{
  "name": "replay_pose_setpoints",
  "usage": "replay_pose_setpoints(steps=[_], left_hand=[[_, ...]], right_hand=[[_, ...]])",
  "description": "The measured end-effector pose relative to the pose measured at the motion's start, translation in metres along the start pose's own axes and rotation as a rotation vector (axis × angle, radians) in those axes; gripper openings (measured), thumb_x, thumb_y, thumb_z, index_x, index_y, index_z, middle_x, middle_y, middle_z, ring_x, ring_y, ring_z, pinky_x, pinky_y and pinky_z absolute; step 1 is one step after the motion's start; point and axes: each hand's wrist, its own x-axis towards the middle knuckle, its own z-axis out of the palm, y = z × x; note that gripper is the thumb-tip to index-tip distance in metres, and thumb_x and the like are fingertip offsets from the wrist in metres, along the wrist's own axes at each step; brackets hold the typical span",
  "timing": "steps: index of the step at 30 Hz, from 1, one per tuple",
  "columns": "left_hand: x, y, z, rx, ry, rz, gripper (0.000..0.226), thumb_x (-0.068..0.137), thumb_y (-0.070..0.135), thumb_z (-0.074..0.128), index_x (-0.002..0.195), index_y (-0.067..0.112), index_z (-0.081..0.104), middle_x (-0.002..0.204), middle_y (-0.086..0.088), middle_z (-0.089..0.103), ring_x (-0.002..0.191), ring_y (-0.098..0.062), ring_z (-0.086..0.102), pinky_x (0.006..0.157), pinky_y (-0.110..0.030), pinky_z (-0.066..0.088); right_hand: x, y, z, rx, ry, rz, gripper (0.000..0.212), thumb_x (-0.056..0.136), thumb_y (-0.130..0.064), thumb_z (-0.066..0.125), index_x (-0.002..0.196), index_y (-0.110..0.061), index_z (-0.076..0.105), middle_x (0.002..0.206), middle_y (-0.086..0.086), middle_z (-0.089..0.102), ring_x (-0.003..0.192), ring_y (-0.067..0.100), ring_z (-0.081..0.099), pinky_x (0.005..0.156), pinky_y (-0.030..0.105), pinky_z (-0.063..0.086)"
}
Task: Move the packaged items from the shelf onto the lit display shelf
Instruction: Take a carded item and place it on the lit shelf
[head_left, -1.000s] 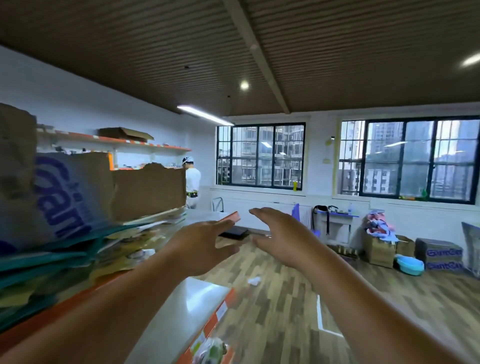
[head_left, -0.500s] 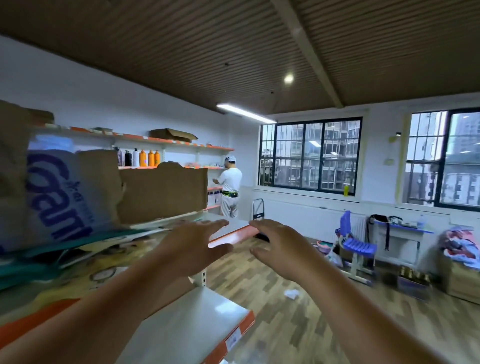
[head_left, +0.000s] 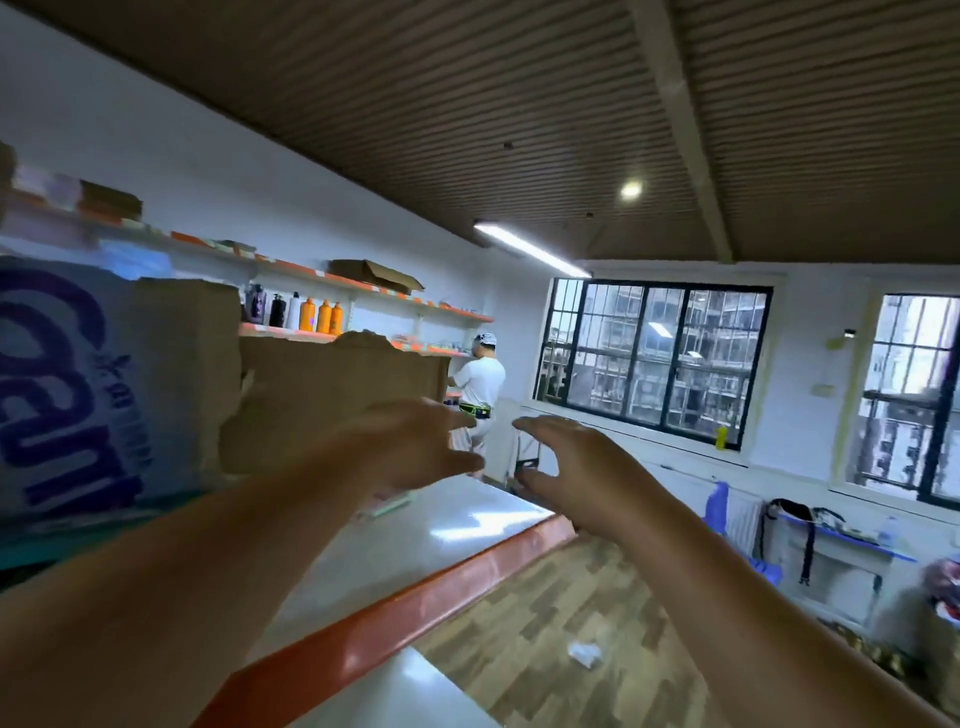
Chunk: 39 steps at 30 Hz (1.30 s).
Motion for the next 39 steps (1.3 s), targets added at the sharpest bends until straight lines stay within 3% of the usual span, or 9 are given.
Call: replay_pose_setpoints(steps=[3, 7, 11, 15, 21, 25, 29, 35, 39], left_hand=[[0.002, -0.02, -0.009, 0.038, -0.016, -0.025, 0.054, 0.09, 0.063, 0.062, 0.135, 0.033, 0.061, 0.129, 0.001, 0.068, 0.11, -0.018, 0.063, 0.086, -0.029, 0.046], [-0.009, -0.059, -0.005, 0.037, -0.085, -0.176, 0.06, 0.089, 0.064, 0.063, 0.142, 0.038, 0.055, 0.137, 0.007, 0.062, 0.115, -0.015, 0.059, 0.097, -0.033, 0.048], [-0.021, -0.088, 0.002, 0.078, -0.137, -0.314, 0.06, 0.087, 0.064, 0.065, 0.141, 0.04, 0.055, 0.139, 0.009, 0.06, 0.117, -0.014, 0.057, 0.092, -0.032, 0.047], [-0.029, -0.106, 0.01, 0.147, -0.232, -0.409, 0.055, 0.083, 0.065, 0.065, 0.133, 0.042, 0.061, 0.13, 0.013, 0.065, 0.107, -0.012, 0.061, 0.091, -0.036, 0.052], [-0.035, -0.112, 0.03, 0.14, -0.392, -0.541, 0.051, 0.089, 0.064, 0.057, 0.134, 0.041, 0.061, 0.128, 0.011, 0.065, 0.104, -0.013, 0.06, 0.091, -0.033, 0.05], [-0.039, -0.113, 0.037, 0.136, -0.376, -0.576, 0.039, 0.088, 0.065, 0.056, 0.121, 0.047, 0.066, 0.108, 0.018, 0.07, 0.092, -0.009, 0.064, 0.089, -0.036, 0.054], [-0.039, -0.106, 0.033, 0.144, -0.363, -0.596, 0.034, 0.091, 0.062, 0.059, 0.123, 0.05, 0.064, 0.108, 0.021, 0.07, 0.093, -0.003, 0.063, 0.087, -0.031, 0.055], [-0.037, -0.1, 0.032, 0.184, -0.37, -0.621, 0.041, 0.092, 0.062, 0.06, 0.131, 0.052, 0.059, 0.114, 0.022, 0.065, 0.098, -0.001, 0.059, 0.087, -0.024, 0.051], [-0.038, -0.097, 0.031, 0.158, -0.283, -0.584, 0.037, 0.091, 0.058, 0.064, 0.126, 0.055, 0.056, 0.095, 0.027, 0.065, 0.088, 0.003, 0.06, 0.074, -0.019, 0.046]], right_hand=[[0.028, -0.008, 0.014, 0.041, -0.009, -0.042, 0.06, 0.09, -0.047, 0.065, 0.146, -0.037, 0.047, 0.151, -0.011, 0.048, 0.134, 0.016, 0.049, 0.105, 0.032, 0.043], [0.066, -0.022, 0.045, 0.095, -0.042, -0.142, 0.051, 0.093, -0.038, 0.067, 0.142, -0.034, 0.053, 0.145, -0.005, 0.056, 0.129, 0.018, 0.053, 0.092, 0.024, 0.039], [0.109, -0.04, 0.08, 0.145, -0.162, -0.2, 0.05, 0.092, -0.041, 0.066, 0.141, -0.035, 0.055, 0.14, 0.0, 0.06, 0.127, 0.023, 0.056, 0.1, 0.028, 0.045], [0.146, -0.052, 0.109, 0.227, -0.211, -0.311, 0.046, 0.089, -0.04, 0.069, 0.133, -0.032, 0.062, 0.139, -0.007, 0.061, 0.127, 0.013, 0.056, 0.099, 0.024, 0.042], [0.204, -0.055, 0.148, 0.016, -0.621, -0.48, 0.044, 0.083, -0.035, 0.074, 0.124, -0.025, 0.066, 0.124, -0.005, 0.069, 0.112, 0.018, 0.063, 0.097, 0.036, 0.051], [0.23, -0.047, 0.163, 0.002, -0.753, -0.564, 0.035, 0.08, -0.038, 0.08, 0.111, -0.028, 0.067, 0.117, -0.005, 0.068, 0.11, 0.019, 0.061, 0.092, 0.033, 0.049], [0.228, -0.045, 0.182, 0.066, -0.885, -0.634, 0.057, 0.063, -0.048, 0.085, 0.111, -0.028, 0.061, 0.113, 0.002, 0.07, 0.104, 0.027, 0.064, 0.075, 0.03, 0.047], [0.221, -0.041, 0.183, 0.101, -0.869, -0.668, 0.053, 0.069, -0.042, 0.089, 0.11, -0.032, 0.058, 0.104, -0.001, 0.072, 0.096, 0.022, 0.068, 0.06, 0.026, 0.043], [0.221, -0.036, 0.178, 0.269, -0.831, -0.628, 0.044, 0.069, -0.049, 0.08, 0.106, -0.037, 0.06, 0.103, -0.004, 0.072, 0.095, 0.021, 0.066, 0.075, 0.032, 0.047]])
